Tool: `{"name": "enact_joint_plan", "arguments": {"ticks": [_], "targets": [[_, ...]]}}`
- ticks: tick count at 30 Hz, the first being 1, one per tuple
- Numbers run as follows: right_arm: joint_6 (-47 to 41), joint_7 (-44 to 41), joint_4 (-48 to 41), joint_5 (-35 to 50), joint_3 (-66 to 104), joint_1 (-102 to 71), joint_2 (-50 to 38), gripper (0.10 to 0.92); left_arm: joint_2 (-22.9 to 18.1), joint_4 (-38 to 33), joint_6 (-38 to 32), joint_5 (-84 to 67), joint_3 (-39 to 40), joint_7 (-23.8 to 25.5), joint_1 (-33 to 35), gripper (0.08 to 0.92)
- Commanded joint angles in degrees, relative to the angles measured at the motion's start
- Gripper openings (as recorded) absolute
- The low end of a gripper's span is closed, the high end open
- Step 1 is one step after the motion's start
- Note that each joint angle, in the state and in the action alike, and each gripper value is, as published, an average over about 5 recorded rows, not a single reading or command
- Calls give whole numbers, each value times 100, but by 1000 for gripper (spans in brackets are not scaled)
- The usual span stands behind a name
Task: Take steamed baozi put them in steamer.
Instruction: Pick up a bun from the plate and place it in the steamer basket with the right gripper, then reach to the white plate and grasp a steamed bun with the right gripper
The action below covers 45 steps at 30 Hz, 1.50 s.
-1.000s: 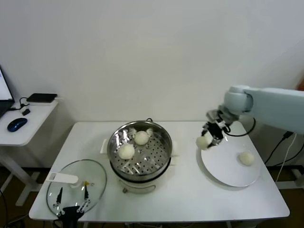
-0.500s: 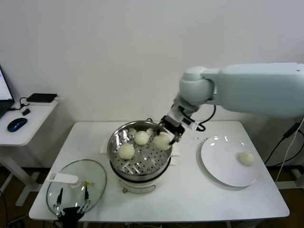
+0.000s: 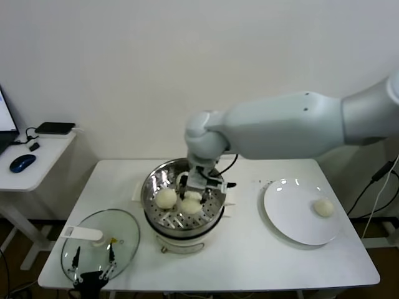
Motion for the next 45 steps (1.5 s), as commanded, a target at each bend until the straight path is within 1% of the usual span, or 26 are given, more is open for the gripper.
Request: {"name": "enact_joint_plan", "arguments": {"ticks": [1, 8, 10, 13, 16, 19, 23, 27, 30, 39, 45], "targets": [[258, 138, -493, -538, -170, -721, 640, 583, -206, 26, -11, -18, -9, 0, -17, 823], [219, 357, -853, -615, -131, -1004, 715, 594, -211, 35, -16, -21, 1, 0, -32, 823], [219, 442, -894, -595, -106, -976, 701, 608, -213, 21, -14, -21, -3, 0, -33, 823], [256, 465, -858, -378, -115, -750, 609, 670, -215, -2, -13, -21, -8, 1, -21, 823], [382, 179, -730, 276, -322, -194, 430, 755, -212, -21, -9, -20, -23, 7, -2, 823], [522, -487, -672, 1229, -626, 539, 123, 808, -205, -47, -5, -22, -43, 14, 20, 823], [283, -1305, -681, 2389, -1175, 1377, -411, 821, -202, -103, 10, -15, -48, 24, 64, 823], [-114, -1656, -769, 2920, -1673, 1676, -1056, 823, -189, -139, 9, -18, -28, 30, 101, 823], [-281, -1659, -857, 2736, -1936, 1579, -1663, 823, -197, -124, -1, -23, 4, 29, 88, 823], [-911, -1163, -1143, 1304, -2232, 735, -3266, 823, -235, -94, 1, -7, 60, 31, 38, 823], [-1304, -860, -1690, 626, -1800, -147, -3875, 823, -246, -60, 0, 6, 71, 32, 16, 823]]}}
